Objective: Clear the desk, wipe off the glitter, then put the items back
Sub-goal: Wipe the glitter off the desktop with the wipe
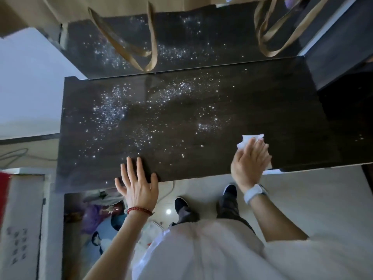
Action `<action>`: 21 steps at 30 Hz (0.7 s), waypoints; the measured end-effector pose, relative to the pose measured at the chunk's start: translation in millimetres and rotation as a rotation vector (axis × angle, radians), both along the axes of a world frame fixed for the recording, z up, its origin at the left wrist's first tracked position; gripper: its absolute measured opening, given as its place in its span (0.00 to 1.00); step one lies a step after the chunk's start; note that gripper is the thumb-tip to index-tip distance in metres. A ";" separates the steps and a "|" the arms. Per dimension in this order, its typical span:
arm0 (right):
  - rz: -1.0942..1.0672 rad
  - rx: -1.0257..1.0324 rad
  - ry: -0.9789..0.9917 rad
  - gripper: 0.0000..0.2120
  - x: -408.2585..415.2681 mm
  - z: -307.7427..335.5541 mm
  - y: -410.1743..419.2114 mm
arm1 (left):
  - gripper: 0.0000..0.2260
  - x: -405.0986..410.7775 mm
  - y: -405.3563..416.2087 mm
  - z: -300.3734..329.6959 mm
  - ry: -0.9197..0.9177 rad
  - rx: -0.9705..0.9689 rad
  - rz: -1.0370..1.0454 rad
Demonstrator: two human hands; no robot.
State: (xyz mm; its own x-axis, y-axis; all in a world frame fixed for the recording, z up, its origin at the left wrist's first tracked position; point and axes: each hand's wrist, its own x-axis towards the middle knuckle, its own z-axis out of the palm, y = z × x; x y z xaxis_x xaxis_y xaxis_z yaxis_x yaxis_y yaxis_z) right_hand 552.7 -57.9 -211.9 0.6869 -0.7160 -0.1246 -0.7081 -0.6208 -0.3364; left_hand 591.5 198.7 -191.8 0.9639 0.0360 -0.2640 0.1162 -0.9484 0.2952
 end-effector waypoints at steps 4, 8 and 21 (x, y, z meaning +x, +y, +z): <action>0.501 -0.016 -0.069 0.26 28.8 -2.0 129.3 | 0.30 8.1 45.7 -1.3 0.012 0.018 0.094; 1.110 -0.009 -0.085 0.23 29.1 2.2 191.3 | 0.28 11.6 74.2 -1.6 -0.003 0.028 0.090; 0.068 -0.061 0.045 0.22 78.3 14.5 63.8 | 0.28 20.1 64.7 -0.9 0.008 -0.004 0.038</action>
